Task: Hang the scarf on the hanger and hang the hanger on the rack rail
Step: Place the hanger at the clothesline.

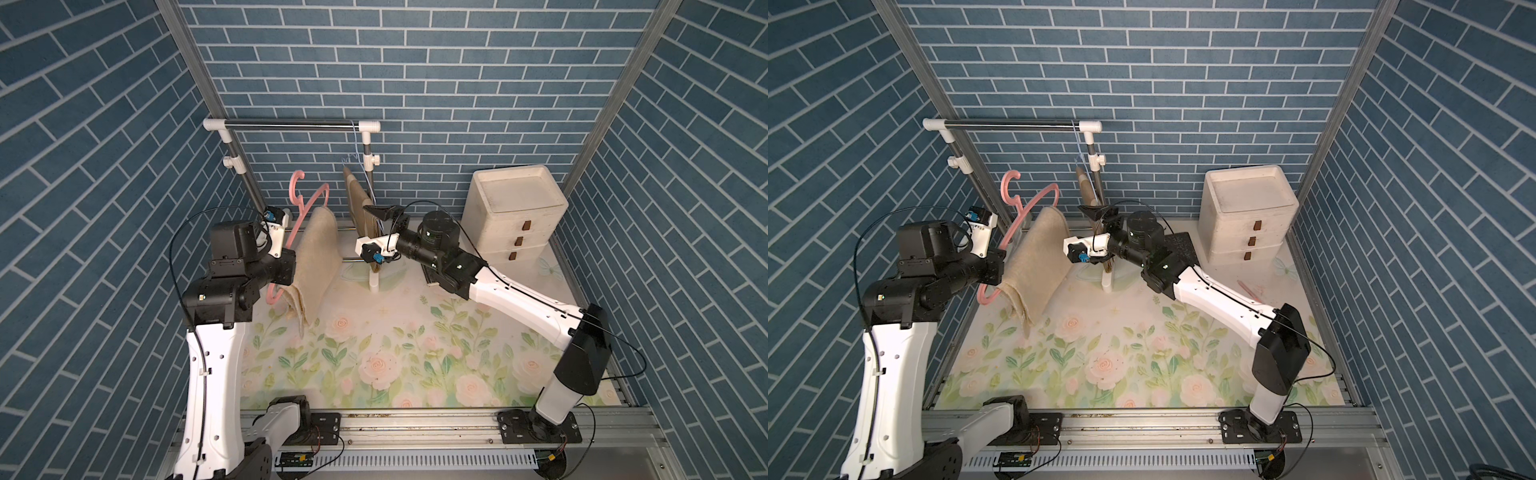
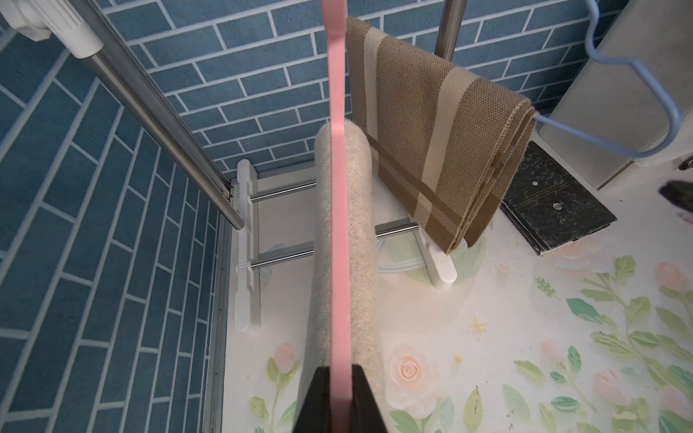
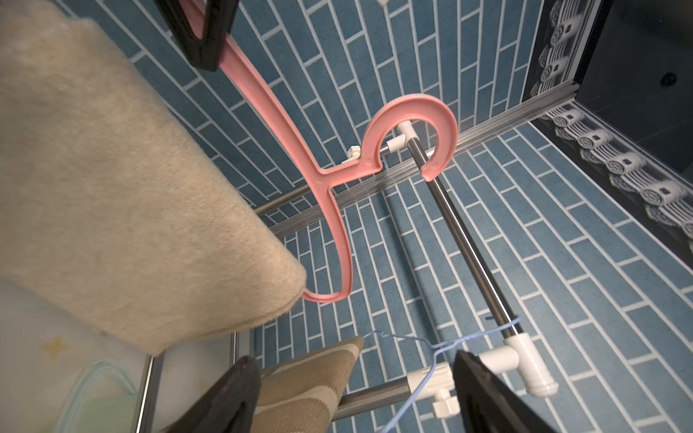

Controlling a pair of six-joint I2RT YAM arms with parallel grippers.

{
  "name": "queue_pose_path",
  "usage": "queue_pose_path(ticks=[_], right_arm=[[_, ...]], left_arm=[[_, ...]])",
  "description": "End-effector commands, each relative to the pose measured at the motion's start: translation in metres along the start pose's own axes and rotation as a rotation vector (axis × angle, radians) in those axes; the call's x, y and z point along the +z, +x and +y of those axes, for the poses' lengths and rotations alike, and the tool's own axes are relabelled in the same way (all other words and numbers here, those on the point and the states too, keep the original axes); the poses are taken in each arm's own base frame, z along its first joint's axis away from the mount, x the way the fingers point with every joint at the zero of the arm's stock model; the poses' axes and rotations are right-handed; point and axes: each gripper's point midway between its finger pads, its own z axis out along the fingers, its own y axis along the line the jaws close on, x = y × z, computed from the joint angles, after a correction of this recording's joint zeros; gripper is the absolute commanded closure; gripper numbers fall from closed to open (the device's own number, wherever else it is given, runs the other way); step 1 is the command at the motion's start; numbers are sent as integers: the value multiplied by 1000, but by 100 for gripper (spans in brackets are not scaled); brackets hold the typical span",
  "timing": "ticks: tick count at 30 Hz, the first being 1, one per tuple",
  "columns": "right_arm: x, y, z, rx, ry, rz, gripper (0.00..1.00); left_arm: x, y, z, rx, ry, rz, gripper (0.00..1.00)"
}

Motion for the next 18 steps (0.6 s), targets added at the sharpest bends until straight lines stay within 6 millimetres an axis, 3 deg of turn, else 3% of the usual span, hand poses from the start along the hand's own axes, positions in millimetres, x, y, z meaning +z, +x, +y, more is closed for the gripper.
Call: queue_pose_path(ticks=[1,9,13,18], right_arm=[[-37,-13,-39,200,131,2,11],[-99,18,-6,350,127,173,3],[-118,31,7,399,131,242,2],[-130,36,11,445,155,264,2]], left_arm=[[-3,-54,7,-13,-9,-167,100],[19,-117,18,-5,11,-239,100],[43,-130,24,-8,13,-206,100],[59,-147,28,9,22,-210,100]])
